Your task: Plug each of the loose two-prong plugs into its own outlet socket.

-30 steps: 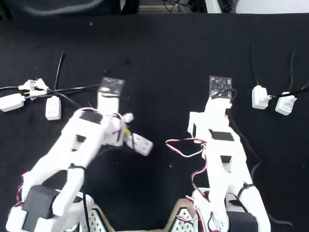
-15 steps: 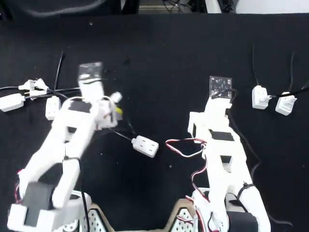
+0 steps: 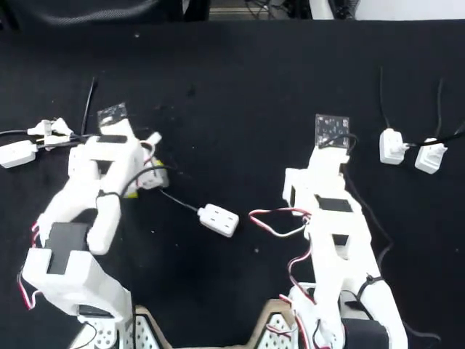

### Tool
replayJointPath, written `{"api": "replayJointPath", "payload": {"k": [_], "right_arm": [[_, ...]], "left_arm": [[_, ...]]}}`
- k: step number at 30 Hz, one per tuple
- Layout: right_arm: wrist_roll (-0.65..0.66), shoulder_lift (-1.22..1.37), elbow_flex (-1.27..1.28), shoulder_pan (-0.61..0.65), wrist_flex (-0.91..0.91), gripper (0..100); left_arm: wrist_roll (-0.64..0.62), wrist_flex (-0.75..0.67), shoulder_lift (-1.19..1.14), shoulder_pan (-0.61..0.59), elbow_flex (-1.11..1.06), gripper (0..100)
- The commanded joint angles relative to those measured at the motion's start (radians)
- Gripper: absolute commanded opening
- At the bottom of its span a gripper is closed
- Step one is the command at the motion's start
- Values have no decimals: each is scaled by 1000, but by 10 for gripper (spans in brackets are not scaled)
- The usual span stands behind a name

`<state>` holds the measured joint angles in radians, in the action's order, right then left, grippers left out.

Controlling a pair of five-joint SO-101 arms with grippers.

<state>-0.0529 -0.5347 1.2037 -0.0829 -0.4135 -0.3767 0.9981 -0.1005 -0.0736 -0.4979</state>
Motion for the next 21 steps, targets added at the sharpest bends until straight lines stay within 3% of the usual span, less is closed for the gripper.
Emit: {"api": "replayJointPath", "payload": {"k": [1,12,21], "right_arm": [[-8,-44,-64,-17,-5,222],[-8,-44,-64,-15,-5,222],[-8,-44,-62,-15,-5,222]], "left_arm": [[12,114,-3,-111,4,242],[310,265,-2,-234,13,241],[350,316,-2,-229,140,242]]}}
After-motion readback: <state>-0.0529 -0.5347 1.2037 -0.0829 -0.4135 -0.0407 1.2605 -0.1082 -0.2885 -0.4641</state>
